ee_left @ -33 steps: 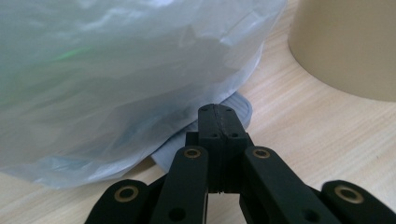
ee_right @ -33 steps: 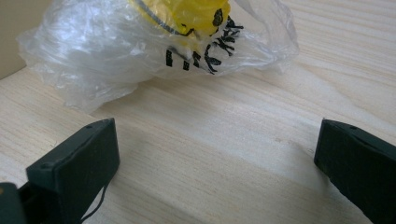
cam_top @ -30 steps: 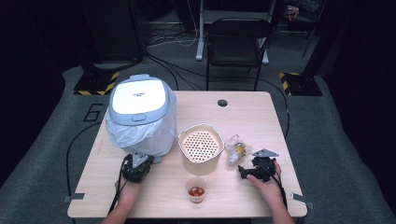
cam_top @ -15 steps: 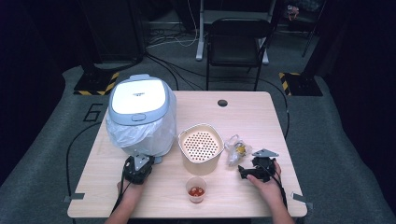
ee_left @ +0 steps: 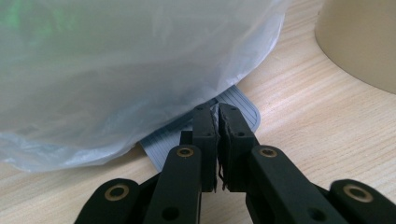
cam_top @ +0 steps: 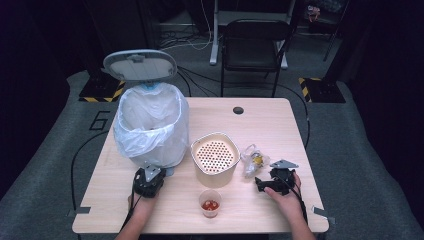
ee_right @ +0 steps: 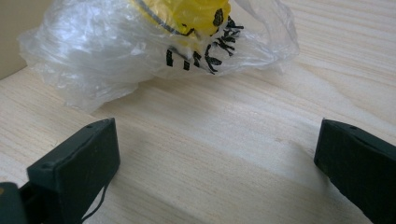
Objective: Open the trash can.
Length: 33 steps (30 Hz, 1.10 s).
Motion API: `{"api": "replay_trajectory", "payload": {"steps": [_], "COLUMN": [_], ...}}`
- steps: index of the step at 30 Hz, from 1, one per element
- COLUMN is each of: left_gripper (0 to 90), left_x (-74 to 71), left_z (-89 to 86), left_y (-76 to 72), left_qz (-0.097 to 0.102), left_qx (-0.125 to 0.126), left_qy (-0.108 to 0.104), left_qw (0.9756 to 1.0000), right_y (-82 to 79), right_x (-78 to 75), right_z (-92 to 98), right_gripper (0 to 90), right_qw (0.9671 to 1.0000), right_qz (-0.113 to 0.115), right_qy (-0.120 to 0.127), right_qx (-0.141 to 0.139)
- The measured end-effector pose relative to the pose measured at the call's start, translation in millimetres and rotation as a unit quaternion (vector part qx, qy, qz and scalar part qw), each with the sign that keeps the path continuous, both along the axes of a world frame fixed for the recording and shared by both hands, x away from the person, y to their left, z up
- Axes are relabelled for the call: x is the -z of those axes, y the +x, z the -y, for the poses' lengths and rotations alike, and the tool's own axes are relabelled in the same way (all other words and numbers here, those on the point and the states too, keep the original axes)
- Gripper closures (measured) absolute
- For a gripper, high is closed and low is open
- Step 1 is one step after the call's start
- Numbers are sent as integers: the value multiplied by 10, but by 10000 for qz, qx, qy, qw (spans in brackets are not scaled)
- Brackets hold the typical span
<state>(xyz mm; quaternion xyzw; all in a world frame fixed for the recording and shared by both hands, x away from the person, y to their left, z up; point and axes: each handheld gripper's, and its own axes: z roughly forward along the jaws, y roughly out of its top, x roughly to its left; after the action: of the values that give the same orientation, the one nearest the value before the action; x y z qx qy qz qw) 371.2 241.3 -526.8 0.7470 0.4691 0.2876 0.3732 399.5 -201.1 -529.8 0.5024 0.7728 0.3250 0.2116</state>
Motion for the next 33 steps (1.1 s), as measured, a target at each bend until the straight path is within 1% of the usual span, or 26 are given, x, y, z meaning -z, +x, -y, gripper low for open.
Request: {"api": "replay_trajectory", "payload": {"steps": [2,3,4,8,9,10,11,13,14,15,16,17,18,19,20,21,22,23,25,26,27,28,29,30,31,33], "left_gripper": [858,859,858,858,858,858,858,858,858,858,859,858,858,858,858,858,858,858,858,857,857,857,857,857,857,857], "left_x": [-8,-8,-11,-9,5,-9,-7,5,6,5,8,1,1,5,7,0,6,7,6,6,8,7,7,1,10,7], "left_z": [-16,-16,-37,-36,-12,-39,-41,-13,-12,-11,-12,-21,-21,-12,4,9,21,25,21,21,25,19,19,14,26,25], "left_y": [2,2,11,9,2,8,9,-2,0,-1,1,0,0,-1,-8,-15,-16,-20,-16,-16,-19,-15,-15,-16,-20,-20], "left_qz": [-71,-71,54,65,25,65,64,6,53,55,44,-8,-8,57,68,57,133,105,135,135,100,139,139,102,113,104], "left_qx": [35,35,50,51,19,55,58,29,38,46,29,41,41,41,20,39,14,28,6,6,6,8,8,35,10,23], "left_qy": [-3,-3,116,116,-42,121,96,-48,14,28,-33,-53,-53,24,71,173,242,221,234,234,194,228,228,242,203,220], "left_qw": [10000,10000,9999,9999,10000,9999,9999,10000,10000,10000,10000,10000,10000,10000,9999,9998,9996,9997,9996,9996,9998,9996,9996,9997,9997,9997], "right_y": [0,0,1,0,1,1,0,-4,-7,-11,-15,-20,-31,-41,-48,-49,-56,-67,-74,-74,-96,-107,-109,-109,-107,-73], "right_x": [0,0,0,1,1,0,0,-2,-1,-7,-22,-42,-59,-69,-81,-90,-102,-126,-170,-170,-233,-272,-308,-308,-347,-447], "right_z": [1,1,0,1,1,1,1,0,-3,-3,-4,-7,-9,-4,-4,6,7,8,20,20,5,-17,-19,-19,-29,-76], "right_gripper": [0,0,0,0,0,0,0,4,12,34,72,138,181,179,174,173,171,162,141,141,139,139,139,139,139,137], "right_qw": [10000,10000,10000,10000,10000,10000,10000,10000,10000,10000,10000,10000,9999,10000,9999,10000,10000,9999,9998,9998,9997,9996,9997,9997,9996,9994], "right_qz": [2,2,4,6,6,2,4,1,15,7,-12,-26,-7,-12,-53,-24,-27,-49,-65,-65,-35,-4,66,66,99,114], "right_qy": [-2,-2,-1,-3,-1,-7,0,9,23,15,0,18,43,15,-21,-35,2,86,178,178,262,286,248,248,266,313], "right_qx": [-2,-2,-2,-5,-4,-11,-2,-3,9,8,32,58,110,79,89,15,31,43,14,14,-17,32,-26,-26,-51,-92]}}
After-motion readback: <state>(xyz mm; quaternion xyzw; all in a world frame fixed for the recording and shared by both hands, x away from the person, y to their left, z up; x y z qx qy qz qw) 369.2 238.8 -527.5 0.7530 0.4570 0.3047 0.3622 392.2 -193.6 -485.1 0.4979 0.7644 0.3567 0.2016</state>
